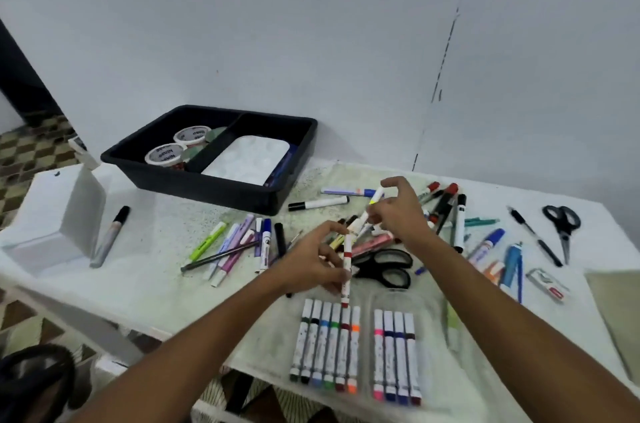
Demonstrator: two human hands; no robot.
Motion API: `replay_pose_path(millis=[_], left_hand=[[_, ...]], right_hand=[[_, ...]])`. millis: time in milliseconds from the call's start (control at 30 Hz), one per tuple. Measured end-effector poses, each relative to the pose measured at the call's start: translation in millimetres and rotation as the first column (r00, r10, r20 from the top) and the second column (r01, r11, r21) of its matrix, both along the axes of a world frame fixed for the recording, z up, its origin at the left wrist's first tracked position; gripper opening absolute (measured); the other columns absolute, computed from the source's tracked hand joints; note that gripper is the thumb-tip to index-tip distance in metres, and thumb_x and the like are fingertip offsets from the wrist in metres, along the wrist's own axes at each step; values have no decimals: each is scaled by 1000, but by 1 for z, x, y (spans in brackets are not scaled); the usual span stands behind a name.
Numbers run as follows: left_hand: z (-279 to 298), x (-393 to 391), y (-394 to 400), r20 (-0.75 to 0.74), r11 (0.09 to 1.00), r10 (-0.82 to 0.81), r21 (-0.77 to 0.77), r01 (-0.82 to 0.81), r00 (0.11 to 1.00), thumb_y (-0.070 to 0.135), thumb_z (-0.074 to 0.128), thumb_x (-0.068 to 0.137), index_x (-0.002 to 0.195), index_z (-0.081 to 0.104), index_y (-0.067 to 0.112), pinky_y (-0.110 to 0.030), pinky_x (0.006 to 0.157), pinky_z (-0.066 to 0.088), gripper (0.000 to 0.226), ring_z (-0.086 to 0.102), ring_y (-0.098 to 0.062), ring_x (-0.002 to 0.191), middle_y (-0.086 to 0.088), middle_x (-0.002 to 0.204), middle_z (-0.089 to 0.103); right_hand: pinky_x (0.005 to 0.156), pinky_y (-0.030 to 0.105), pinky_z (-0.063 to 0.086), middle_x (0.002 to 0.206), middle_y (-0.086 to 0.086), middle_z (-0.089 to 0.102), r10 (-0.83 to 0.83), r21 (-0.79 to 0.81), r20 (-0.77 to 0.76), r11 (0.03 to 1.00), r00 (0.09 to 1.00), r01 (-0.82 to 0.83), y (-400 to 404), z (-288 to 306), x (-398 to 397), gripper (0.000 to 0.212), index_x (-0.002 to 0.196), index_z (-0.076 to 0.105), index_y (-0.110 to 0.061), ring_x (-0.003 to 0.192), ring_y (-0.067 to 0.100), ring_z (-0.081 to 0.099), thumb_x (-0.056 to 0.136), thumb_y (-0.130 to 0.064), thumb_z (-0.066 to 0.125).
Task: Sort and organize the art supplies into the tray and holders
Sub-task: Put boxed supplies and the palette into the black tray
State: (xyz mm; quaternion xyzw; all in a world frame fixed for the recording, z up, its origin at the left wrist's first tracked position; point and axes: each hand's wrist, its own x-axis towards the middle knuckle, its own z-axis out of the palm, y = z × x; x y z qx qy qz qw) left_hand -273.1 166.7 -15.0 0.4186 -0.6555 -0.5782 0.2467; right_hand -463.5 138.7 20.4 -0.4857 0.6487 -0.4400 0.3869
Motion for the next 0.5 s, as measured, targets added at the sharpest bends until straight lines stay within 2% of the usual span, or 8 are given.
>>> replay_pose_path(millis=[133, 233, 300, 367, 500], left_hand=[[-1, -36, 25, 17, 998, -60, 7, 59, 998, -4, 76, 75, 119, 44, 18, -43, 61, 59, 59, 67, -34, 63, -18, 73, 67], [-3, -56, 45, 25, 995, -98, -26, 99, 995, -2, 78, 74, 119, 43, 13, -36, 57, 57, 60, 66, -31, 61, -24, 76, 67], [-4, -67, 59, 42, 992, -113, -47, 115, 993, -1, 79, 72, 118, 44, 12, -33, 55, 55, 59, 65, -25, 58, -19, 72, 67], [-7, -77, 70, 65, 990, -128, -58, 131, 990, 2, 81, 71, 117, 45, 12, -31, 54, 52, 59, 64, -21, 56, -13, 68, 67], [-12, -89, 86, 144, 987, -112, -100, 127, 983, 6, 83, 70, 115, 44, 14, -28, 54, 51, 60, 62, -19, 56, -12, 69, 68]], right_hand=[[44, 21, 45, 92, 25, 65, 32, 78, -21, 996, 999, -30, 63, 0, -35, 42, 110, 49, -12, 62, 26, 64, 78, 8, 67], [39, 16, 41, 88, 27, 65, 50, 132, -61, 990, 997, -42, 101, 0, -54, 37, 104, 50, -11, 63, 27, 64, 78, 9, 67], [39, 16, 41, 88, 27, 64, 63, 170, -81, 984, 995, -49, 118, -4, -64, 36, 103, 51, -9, 62, 27, 63, 77, 9, 68], [39, 17, 41, 80, 22, 65, 92, 217, -101, 974, 991, -68, 132, -7, -71, 35, 102, 52, -10, 55, 24, 63, 77, 7, 69], [43, 22, 44, 72, 17, 67, 176, 309, -143, 943, 974, -125, 150, -14, -77, 35, 101, 52, -15, 53, 19, 65, 77, 2, 71]])
